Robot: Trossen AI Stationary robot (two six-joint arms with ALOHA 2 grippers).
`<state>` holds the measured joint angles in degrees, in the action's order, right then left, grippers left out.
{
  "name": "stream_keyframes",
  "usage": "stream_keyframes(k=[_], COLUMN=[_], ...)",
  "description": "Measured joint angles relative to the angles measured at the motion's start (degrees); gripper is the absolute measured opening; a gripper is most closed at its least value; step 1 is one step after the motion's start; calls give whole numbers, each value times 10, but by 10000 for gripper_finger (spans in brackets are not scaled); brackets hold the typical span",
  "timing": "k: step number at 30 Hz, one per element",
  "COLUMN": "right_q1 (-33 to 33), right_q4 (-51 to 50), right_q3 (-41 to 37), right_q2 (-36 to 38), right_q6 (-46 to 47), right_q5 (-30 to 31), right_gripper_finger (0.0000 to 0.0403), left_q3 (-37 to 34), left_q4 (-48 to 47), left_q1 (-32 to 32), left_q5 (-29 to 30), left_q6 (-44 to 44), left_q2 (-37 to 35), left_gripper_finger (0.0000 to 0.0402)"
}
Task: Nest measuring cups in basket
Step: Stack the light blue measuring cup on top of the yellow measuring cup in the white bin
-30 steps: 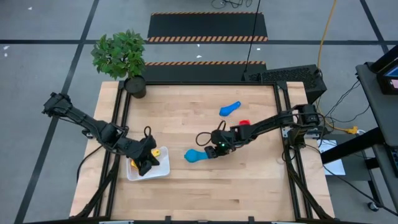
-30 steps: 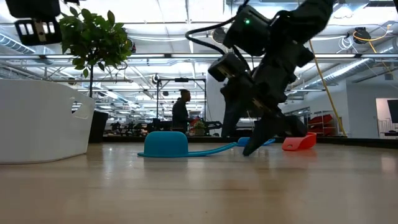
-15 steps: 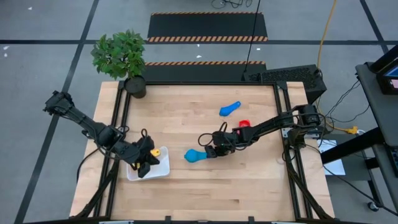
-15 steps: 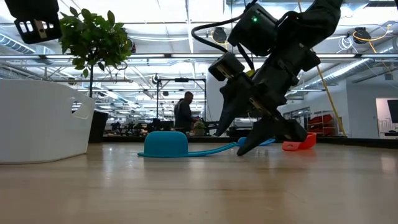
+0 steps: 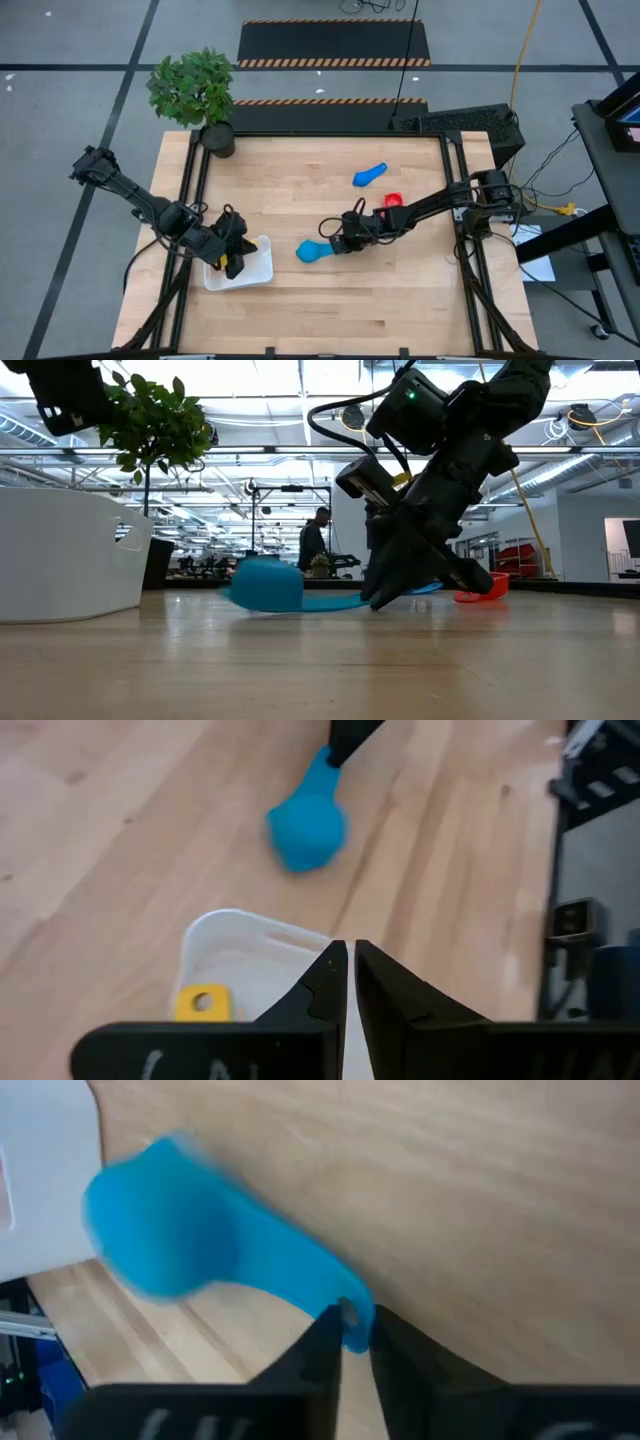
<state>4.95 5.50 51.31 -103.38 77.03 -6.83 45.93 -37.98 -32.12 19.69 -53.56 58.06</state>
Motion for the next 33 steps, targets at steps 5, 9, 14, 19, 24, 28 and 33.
stream_keyframes(k=[5, 9, 14, 19, 24, 28, 33], right_q1=[-4, -9, -18, -32, -55, -80, -112], right_q4=[13, 55, 105, 127, 115, 77, 5], right_q3=[0, 0, -1, 0, 0, 2, 44], right_q2=[0, 1, 19, 59, 117, 166, 218], right_q6=[-13, -29, -50, -69, -108, -136, -208], right_q5=[11, 5, -6, 13, 42, 78, 102], right_gripper_finger=[8, 5, 2, 1, 1, 1, 0], left_q3=[0, 0, 0, 0, 6, 6, 6], left_q4=[-34, -45, -50, -38, 16, 37, 36], left_q1=[8, 15, 23, 34, 57, 88, 146], left_q5=[4, 4, 4, -2, 24, 92, 166], left_q6=[-1, -1, -2, -26, -23, 9, 46], left_q2=[0, 0, 0, -19, -87, -145, -203], left_gripper_finger=[26, 26, 26, 26, 26, 26, 26])
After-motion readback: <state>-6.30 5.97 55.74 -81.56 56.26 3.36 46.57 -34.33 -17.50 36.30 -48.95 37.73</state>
